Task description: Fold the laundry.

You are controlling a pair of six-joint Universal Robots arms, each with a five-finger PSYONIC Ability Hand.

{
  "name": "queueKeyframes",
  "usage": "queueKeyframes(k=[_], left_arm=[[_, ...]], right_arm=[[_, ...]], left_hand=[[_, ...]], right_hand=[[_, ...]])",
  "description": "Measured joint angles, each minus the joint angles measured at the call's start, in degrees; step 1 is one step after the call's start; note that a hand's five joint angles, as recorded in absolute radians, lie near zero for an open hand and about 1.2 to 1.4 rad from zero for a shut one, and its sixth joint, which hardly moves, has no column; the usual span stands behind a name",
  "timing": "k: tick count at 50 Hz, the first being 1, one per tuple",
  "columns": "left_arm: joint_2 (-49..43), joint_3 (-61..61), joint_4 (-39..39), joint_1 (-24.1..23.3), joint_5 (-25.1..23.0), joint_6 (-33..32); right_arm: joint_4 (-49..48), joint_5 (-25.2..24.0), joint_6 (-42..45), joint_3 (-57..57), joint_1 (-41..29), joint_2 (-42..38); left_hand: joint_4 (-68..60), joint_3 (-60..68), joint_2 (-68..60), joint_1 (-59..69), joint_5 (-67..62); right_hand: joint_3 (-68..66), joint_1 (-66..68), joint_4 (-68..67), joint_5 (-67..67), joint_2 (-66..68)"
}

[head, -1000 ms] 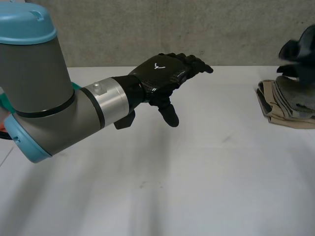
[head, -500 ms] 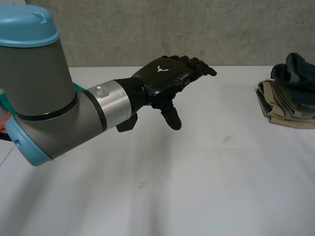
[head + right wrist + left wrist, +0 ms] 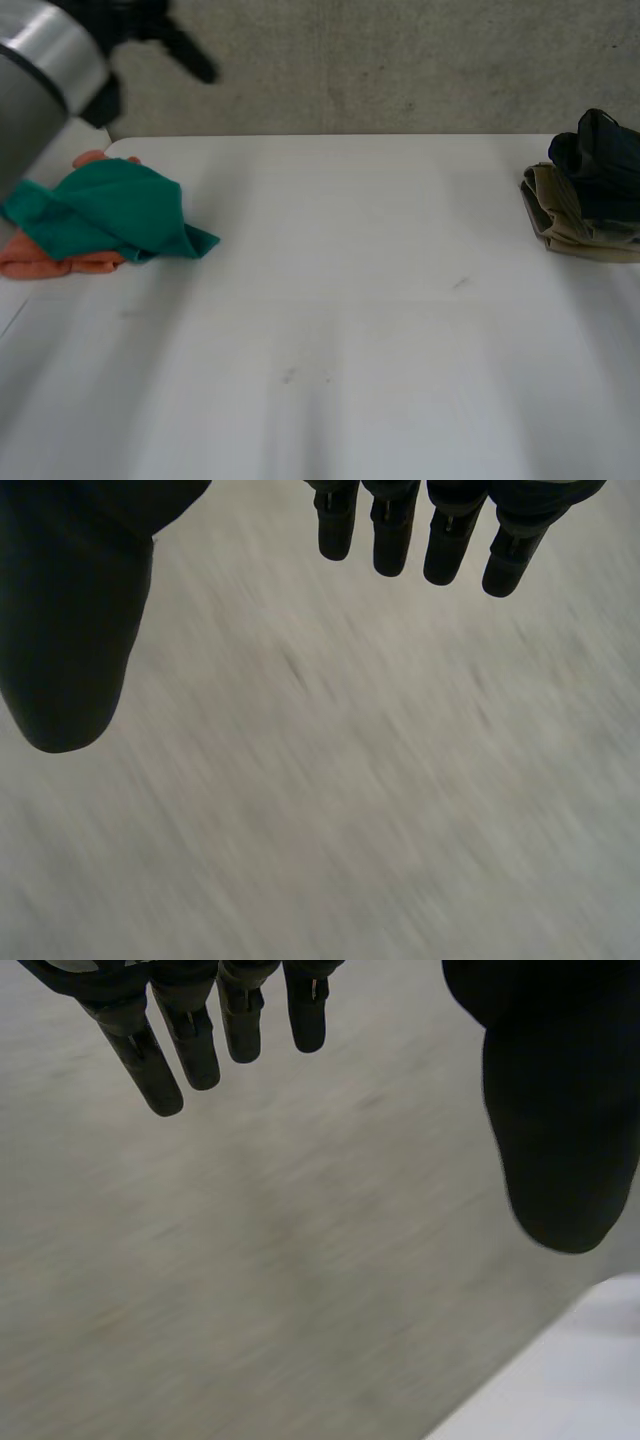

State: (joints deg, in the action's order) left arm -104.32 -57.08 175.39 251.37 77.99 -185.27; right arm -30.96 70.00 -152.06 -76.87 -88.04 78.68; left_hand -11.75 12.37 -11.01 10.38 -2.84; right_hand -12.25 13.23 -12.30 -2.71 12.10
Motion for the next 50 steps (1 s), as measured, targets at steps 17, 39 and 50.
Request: queueKeyframes(k=[17, 39, 50], left_arm=[[-34.90, 6.71, 4.12, 23.20, -12.33, -29.29], [-23.16, -0.12, 10.04, 11.63, -12.00, -17.03], [-13.95, -10.36, 14.50, -7.90, -11.78, 1.32]], right_arm=[[-5.79, -1.13, 10.66, -30.12, -18.56, 0.63], [-5.61, -0.63, 10.97, -34.93, -14.52, 0.19], [-5.42, 2.50, 10.66, -34.38, -13.11, 2.26]], left_hand=[[-3.85, 3.25, -4.65, 5.78, -3.17], [-56.84, 55.75, -57.41, 55.02, -51.48], [-57.05, 55.81, -57.50, 55.02, -51.48]], right_hand=[[0.00, 0.00, 0.00, 0.00, 0.02], [0.00, 0.00, 0.00, 0.00, 0.02], [0.00, 0.00, 0.00, 0.00, 0.02]])
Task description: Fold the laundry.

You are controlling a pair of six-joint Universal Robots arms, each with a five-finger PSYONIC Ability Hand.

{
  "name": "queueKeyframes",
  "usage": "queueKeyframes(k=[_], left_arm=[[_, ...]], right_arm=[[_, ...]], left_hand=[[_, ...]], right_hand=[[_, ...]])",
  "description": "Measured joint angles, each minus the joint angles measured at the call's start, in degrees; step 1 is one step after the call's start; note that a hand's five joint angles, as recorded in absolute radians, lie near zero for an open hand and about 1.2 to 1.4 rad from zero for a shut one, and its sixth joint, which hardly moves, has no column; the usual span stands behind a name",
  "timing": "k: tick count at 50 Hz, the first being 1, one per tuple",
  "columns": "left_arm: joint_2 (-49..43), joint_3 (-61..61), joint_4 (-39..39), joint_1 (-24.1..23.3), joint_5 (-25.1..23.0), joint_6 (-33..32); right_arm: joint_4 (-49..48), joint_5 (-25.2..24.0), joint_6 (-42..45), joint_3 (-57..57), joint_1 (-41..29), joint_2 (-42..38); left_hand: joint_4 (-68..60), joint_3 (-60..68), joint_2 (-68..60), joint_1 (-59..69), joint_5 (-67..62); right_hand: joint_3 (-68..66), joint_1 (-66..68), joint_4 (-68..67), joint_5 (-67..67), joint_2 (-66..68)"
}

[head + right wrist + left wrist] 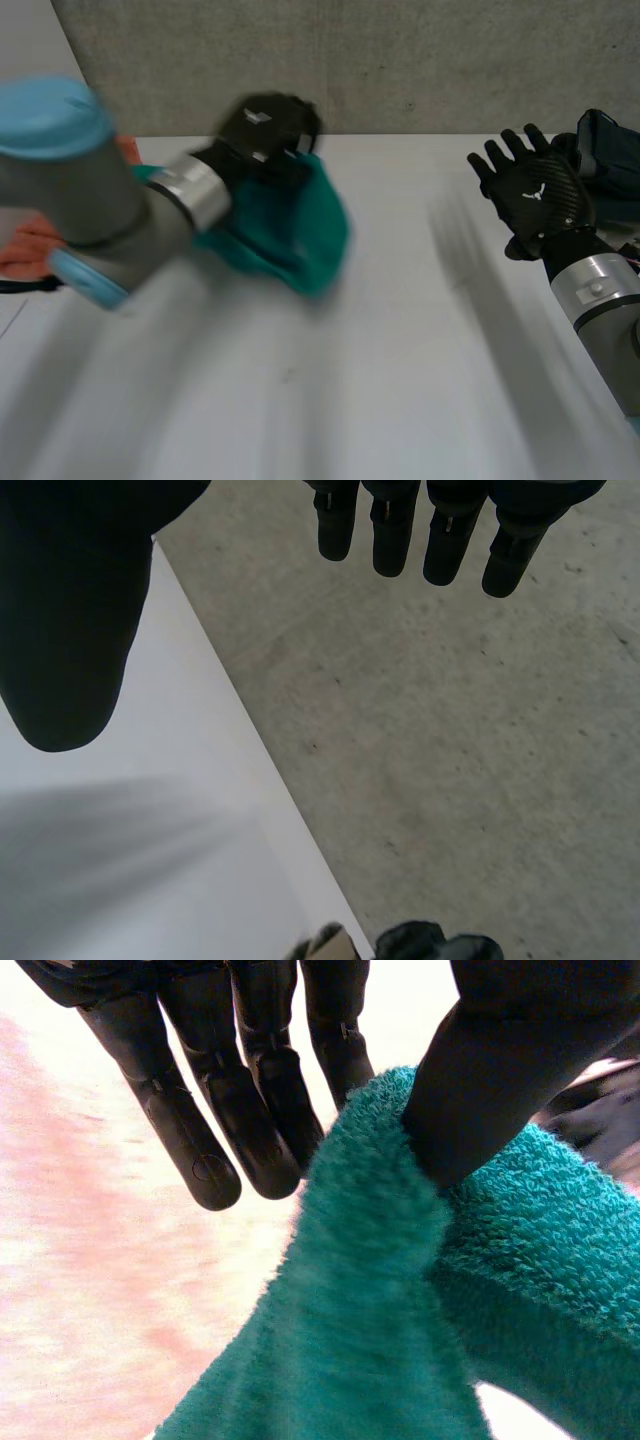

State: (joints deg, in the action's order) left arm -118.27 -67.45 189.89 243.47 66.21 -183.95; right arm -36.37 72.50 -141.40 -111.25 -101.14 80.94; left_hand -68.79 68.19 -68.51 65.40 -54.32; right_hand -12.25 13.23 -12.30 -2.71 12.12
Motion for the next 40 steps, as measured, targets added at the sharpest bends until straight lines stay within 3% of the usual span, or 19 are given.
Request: queueKeyframes(k=[4, 9, 10, 14, 22, 27, 33, 37, 40], left_arm=[[-8.37, 3.44, 1.40, -8.02, 1.29, 4.86], [-17.42, 9.15, 1.42, -12.99, 3.31, 6.17], [-18.94, 10.28, 1.23, -13.69, 3.75, 6.16], [-17.85, 10.42, 0.52, -13.95, 4.27, 5.90], [-1.99, 1.41, -0.49, -7.84, 4.07, 3.92], [5.96, -5.54, -1.16, 0.79, 3.19, -1.68], [5.59, -9.14, -8.78, 8.82, 0.84, -13.51], [2.37, -10.03, -17.74, 10.37, 0.65, -21.14], [0.64, -10.70, -21.56, 9.74, 1.52, -23.03]], right_arm=[[0.37, 2.30, -0.02, 0.48, 0.52, 0.01], [2.67, 5.39, -0.04, 1.44, 0.94, -0.32], [3.84, 6.26, -0.10, 1.87, 1.00, -0.46], [7.41, 7.38, -0.67, 3.15, 0.96, -0.66], [19.19, 7.67, -5.85, 6.66, 0.38, 0.40], [32.02, 6.80, -12.11, 8.97, -0.93, 3.13], [43.72, 5.60, -14.62, 9.23, -6.63, 4.39], [46.33, 5.68, -14.02, 8.18, -11.80, 3.90], [46.02, 5.99, -13.41, 7.26, -14.96, 3.09]], left_hand=[[0.00, 0.12, -0.03, 0.00, 0.00], [35.50, -35.96, 36.60, -39.72, 33.97], [50.87, -50.14, 50.85, -51.56, 47.47], [55.19, -54.07, 54.67, -52.19, 50.93], [55.19, -54.07, 54.67, -52.19, 50.95], [53.05, -52.74, 52.78, -49.48, 48.26], [46.88, -46.40, 46.77, -43.34, 42.27], [44.56, -44.08, 44.47, -41.36, 39.88], [43.65, -43.24, 43.57, -40.60, 38.89]], right_hand=[[0.00, 0.00, 0.00, 0.00, 0.00], [0.00, 0.00, 0.00, 0.00, 0.00], [0.00, 0.00, 0.00, 0.00, 0.00], [0.00, 0.00, 0.00, 0.00, 0.00], [0.00, 0.00, 0.00, 0.00, 0.00], [0.00, 0.00, 0.00, 0.00, 0.00], [0.00, 0.00, 0.00, 0.00, 0.00], [0.00, 0.00, 0.00, 0.00, 0.00], [0.00, 0.00, 0.00, 0.00, 0.00]])
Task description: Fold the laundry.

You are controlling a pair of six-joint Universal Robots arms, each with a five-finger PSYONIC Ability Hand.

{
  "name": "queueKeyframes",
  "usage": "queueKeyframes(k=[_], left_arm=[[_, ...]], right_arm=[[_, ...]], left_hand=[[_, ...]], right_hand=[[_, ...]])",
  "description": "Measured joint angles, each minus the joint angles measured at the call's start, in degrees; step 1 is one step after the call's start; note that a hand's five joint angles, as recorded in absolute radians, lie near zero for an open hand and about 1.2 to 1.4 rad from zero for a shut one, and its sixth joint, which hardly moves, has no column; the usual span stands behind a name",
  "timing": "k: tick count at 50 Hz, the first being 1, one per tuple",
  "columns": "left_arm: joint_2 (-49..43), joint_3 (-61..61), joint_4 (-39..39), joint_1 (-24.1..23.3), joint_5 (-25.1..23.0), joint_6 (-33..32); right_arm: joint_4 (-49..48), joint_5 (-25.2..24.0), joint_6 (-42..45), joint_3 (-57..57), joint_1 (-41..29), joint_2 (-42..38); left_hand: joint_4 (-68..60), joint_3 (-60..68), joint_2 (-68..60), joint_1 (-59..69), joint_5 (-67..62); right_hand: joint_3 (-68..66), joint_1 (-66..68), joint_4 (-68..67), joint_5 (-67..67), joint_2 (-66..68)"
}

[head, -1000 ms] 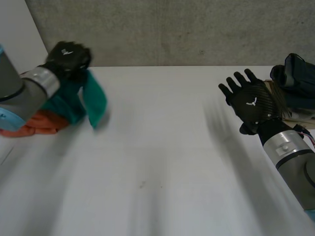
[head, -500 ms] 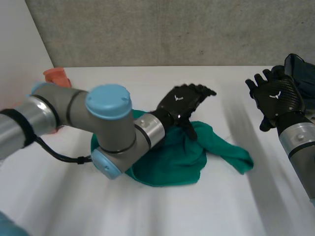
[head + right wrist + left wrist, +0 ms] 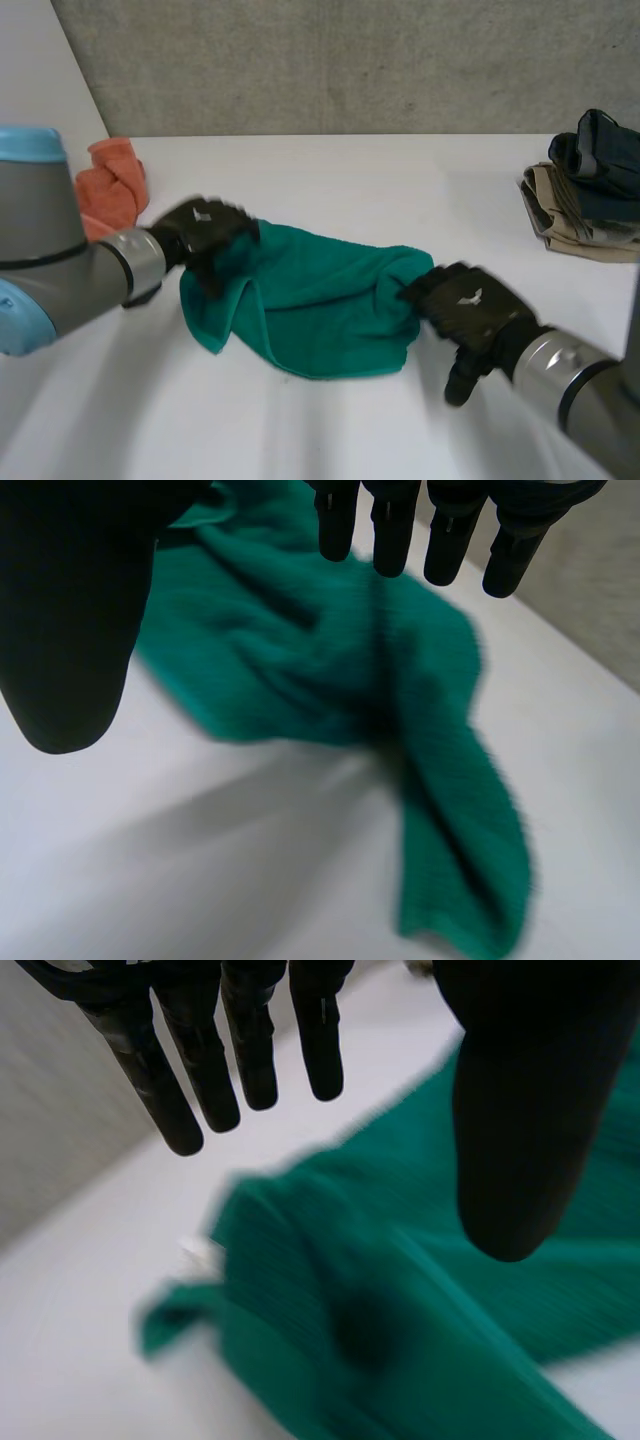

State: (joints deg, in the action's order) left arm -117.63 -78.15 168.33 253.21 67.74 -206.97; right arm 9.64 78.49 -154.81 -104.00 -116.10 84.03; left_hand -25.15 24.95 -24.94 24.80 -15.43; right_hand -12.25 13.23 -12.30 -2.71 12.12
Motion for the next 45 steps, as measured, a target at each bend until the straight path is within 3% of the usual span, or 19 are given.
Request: queueKeyframes(k=[3, 10, 16, 23, 25, 30, 37, 44, 45], left_arm=[[-1.35, -1.55, 0.35, -2.37, 2.74, 2.50], [-2.76, -4.56, 13.44, -6.77, 11.42, 11.62], [-7.28, -3.40, 18.11, -8.23, 16.58, 9.82], [-13.14, -0.49, 15.37, -8.68, 17.82, 1.28], [-14.16, 0.30, 14.85, -8.61, 17.78, -0.24], [-14.90, 0.99, 14.42, -8.32, 17.82, -1.58], [-13.29, 0.43, 14.70, -8.20, 19.40, -1.35], [-8.07, -2.06, 14.84, -8.35, 20.44, -0.98], [-6.11, -3.15, 14.85, -8.34, 20.50, -0.81]], right_arm=[[-2.37, 0.82, 0.43, -1.24, -3.21, -1.79], [-10.19, 3.74, -1.05, -3.18, -7.00, -7.76], [-18.12, 5.82, -3.75, -4.30, -8.35, -12.39], [-26.20, 7.01, -4.17, -4.59, -8.43, -15.90], [-27.59, 7.07, -4.01, -4.18, -8.28, -16.64], [-29.12, 7.07, -3.72, -2.42, -7.95, -18.35], [-29.18, 7.04, -3.65, 0.86, -7.89, -21.62], [-28.94, 7.12, -3.71, 4.13, -8.02, -24.88], [-28.94, 7.25, -3.71, 5.30, -8.06, -25.81]], left_hand=[[-1.31, 1.20, -1.11, 1.49, -1.25], [1.29, -0.43, 0.53, -0.21, 1.64], [1.26, -0.43, 0.53, -0.20, 1.63], [-3.47, 3.43, -3.80, 3.88, -3.19], [-15.33, 15.41, -15.52, 17.52, -14.65], [-31.39, 30.35, -31.01, 21.38, -24.91], [-43.09, 41.58, -42.63, 22.10, -26.46], [-43.40, 43.00, -43.44, 22.10, -26.46], [-43.40, 43.08, -43.48, 22.10, -26.46]], right_hand=[[-0.04, 0.00, -0.03, 0.00, 0.00], [-0.49, 0.23, -0.37, -0.52, 0.28], [-7.89, 6.84, -7.91, -7.87, 7.90], [-11.23, 10.10, -11.10, -11.34, 10.31], [-12.66, 11.71, -12.83, -12.81, 12.35], [-12.91, 11.92, -13.22, -13.39, 12.64], [-13.40, 12.16, -13.70, -13.82, 12.93], [-24.34, 23.25, -23.69, -21.94, 24.52], [-34.15, 33.33, -34.05, -26.90, 34.61]])
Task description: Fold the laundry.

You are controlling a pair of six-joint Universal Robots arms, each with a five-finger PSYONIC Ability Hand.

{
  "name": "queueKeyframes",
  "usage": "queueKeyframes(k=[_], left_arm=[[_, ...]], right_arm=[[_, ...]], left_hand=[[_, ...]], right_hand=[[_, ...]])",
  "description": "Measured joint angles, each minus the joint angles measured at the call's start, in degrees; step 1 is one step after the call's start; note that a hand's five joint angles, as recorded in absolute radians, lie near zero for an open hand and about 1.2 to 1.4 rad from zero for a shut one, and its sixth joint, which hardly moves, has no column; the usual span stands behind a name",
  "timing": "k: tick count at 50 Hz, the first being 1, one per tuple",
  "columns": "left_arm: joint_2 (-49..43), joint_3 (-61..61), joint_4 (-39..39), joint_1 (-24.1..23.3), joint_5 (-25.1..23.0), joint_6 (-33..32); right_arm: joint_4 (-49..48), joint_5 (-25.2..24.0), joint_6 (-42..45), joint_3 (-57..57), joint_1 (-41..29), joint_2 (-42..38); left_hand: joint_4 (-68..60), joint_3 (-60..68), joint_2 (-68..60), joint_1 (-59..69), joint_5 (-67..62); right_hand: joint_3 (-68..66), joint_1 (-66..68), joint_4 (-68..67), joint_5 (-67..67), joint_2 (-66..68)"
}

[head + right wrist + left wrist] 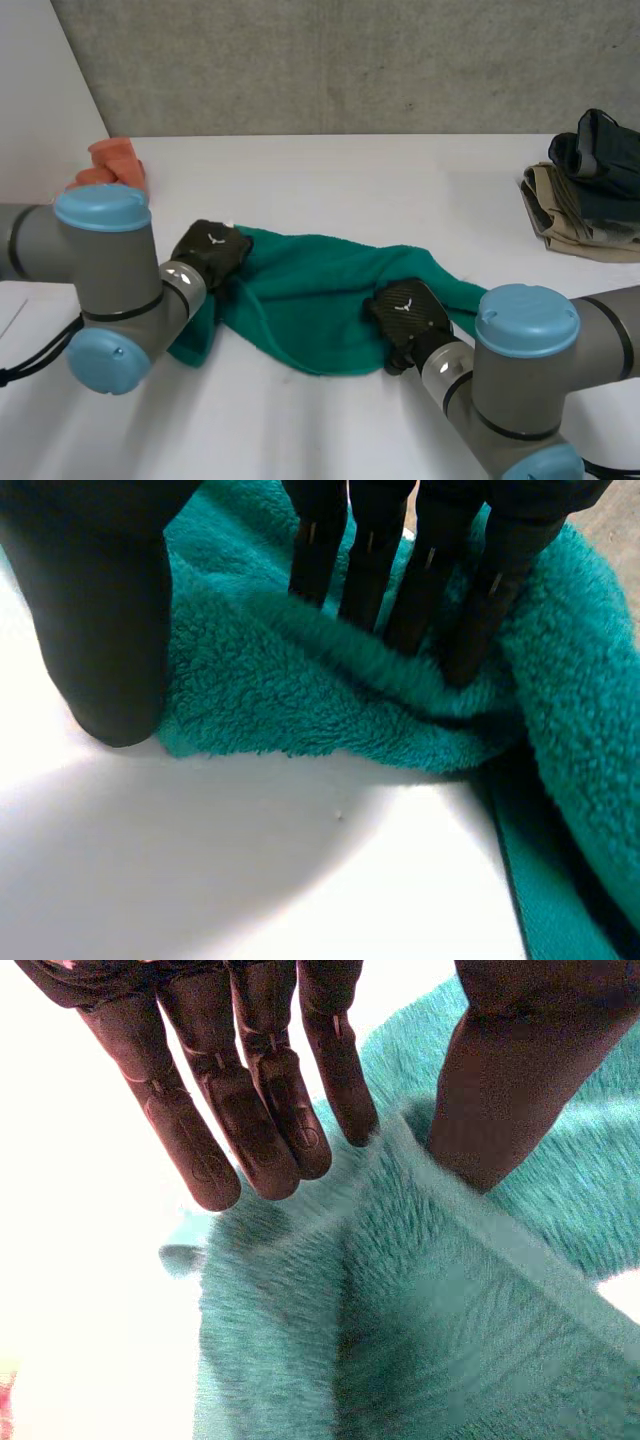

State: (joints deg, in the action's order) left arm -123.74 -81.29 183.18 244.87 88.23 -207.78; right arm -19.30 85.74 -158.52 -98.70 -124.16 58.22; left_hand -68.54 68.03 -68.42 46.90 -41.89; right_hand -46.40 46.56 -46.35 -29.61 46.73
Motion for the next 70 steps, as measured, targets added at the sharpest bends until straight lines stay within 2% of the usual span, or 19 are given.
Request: queueKeyframes(k=[3, 5, 9, 16, 17, 19, 21, 22, 23, 24, 26, 34, 40, 49, 55, 61, 70], left_arm=[[3.18, -1.65, -0.07, 0.05, -0.08, 0.47], [4.99, -2.42, -0.22, 0.10, -0.15, 0.87], [9.72, -3.50, -0.61, 0.24, -0.28, 2.36], [17.82, -3.83, -2.72, 0.82, -0.65, 6.79], [18.51, -3.92, -3.15, 0.94, -0.89, 7.32], [19.33, -4.35, -3.83, 1.14, -1.56, 8.08], [19.66, -5.26, -4.26, 1.17, -2.63, 8.66], [19.62, -5.89, -4.36, 1.12, -3.21, 8.94], [19.57, -6.14, -4.39, 1.10, -3.41, 9.04], [19.18, -7.13, -4.36, 0.97, -4.10, 9.68], [18.34, -8.28, -4.22, 0.73, -4.71, 10.85], [13.10, -12.65, -2.41, -2.10, -5.56, 20.59], [12.14, -16.97, -0.13, -4.13, -5.44, 23.21], [14.59, -24.47, 3.35, -3.56, -4.63, 21.63], [15.50, -28.28, 5.38, -1.92, -3.21, 15.77], [15.24, -31.93, 11.21, 0.02, -0.02, 7.17], [13.16, -31.81, 14.11, 0.61, 0.87, 4.79]], right_arm=[[-0.14, 0.55, -0.10, 1.57, 0.10, -0.60], [-0.31, 1.16, -0.24, 2.35, 0.21, -0.49], [-0.46, 2.95, -0.40, 3.89, 0.54, 1.41], [3.03, 4.25, 0.16, 6.78, 3.42, 12.07], [4.02, 4.04, 0.32, 7.24, 4.03, 13.39], [6.32, 3.24, 0.66, 8.22, 5.12, 15.47], [8.82, 2.02, 0.92, 9.10, 6.03, 16.82], [9.90, 1.40, 1.00, 9.42, 6.30, 17.15], [10.41, 1.12, 1.02, 9.56, 6.40, 17.22], [11.90, 0.24, 1.05, 9.82, 6.62, 17.00], [12.97, -0.37, 1.03, 9.93, 6.61, 16.27], [14.02, -1.15, 0.92, 9.13, 6.24, 11.68], [13.64, -1.25, 0.80, 8.26, 6.47, 11.00], [12.86, -1.31, 0.75, 7.08, 6.81, 10.72], [12.10, -1.32, 0.75, 6.78, 6.77, 10.24], [11.40, -1.36, 0.78, 6.22, 6.62, 9.78], [10.52, -1.37, 0.86, 5.43, 6.37, 9.67]], left_hand=[[-0.01, 0.00, 0.00, 0.00, 0.00], [-0.02, 0.00, 0.00, 0.00, 0.00], [-0.02, 0.00, 0.00, 0.00, 0.00], [-0.03, 0.00, 0.00, 0.00, 0.00], [1.68, -1.54, 1.62, 4.60, -2.54], [13.10, -12.65, 14.11, 3.22, 0.74], [24.60, -25.06, 25.67, -7.61, 10.33], [34.80, -33.92, 35.56, -17.73, 19.53], [34.80, -33.92, 35.56, -17.73, 19.53], [45.98, -45.16, 45.92, -26.22, 29.68], [49.74, -48.63, 49.27, -27.76, 33.24], [50.20, -49.25, 49.78, -27.79, 33.86], [47.15, -46.72, 47.11, -25.76, 30.26], [46.26, -45.85, 46.31, -24.91, 29.29], [46.27, -45.85, 46.31, -24.91, 29.30], [46.27, -45.85, 46.31, -24.91, 29.27], [46.56, -46.29, 46.61, -24.91, 29.47]], right_hand=[[-18.47, 17.06, -18.59, -22.92, 18.74], [-20.82, 17.21, -21.41, -26.15, 20.83], [-21.26, 17.21, -22.07, -26.19, 20.83], [-21.65, 17.21, -22.19, -26.19, 20.83], [-21.65, 17.21, -22.19, -26.19, 20.83], [-21.65, 17.21, -22.19, -26.19, 20.83], [-21.66, 17.21, -22.20, -26.19, 20.83], [-21.66, 17.21, -22.20, -26.19, 20.83], [-21.66, 17.21, -22.20, -26.19, 20.83], [-21.66, 17.21, -22.20, -26.19, 20.83], [-21.66, 17.21, -22.20, -26.19, 20.83], [-21.68, 17.21, -22.20, -26.19, 20.83], [-21.71, 17.21, -22.20, -26.19, 20.83], [-21.71, 17.21, -22.21, -26.19, 20.83], [-21.71, 17.21, -22.21, -26.19, 20.83], [-21.71, 17.21, -22.21, -26.19, 20.82], [-21.72, 17.21, -22.21, -26.19, 20.83]])
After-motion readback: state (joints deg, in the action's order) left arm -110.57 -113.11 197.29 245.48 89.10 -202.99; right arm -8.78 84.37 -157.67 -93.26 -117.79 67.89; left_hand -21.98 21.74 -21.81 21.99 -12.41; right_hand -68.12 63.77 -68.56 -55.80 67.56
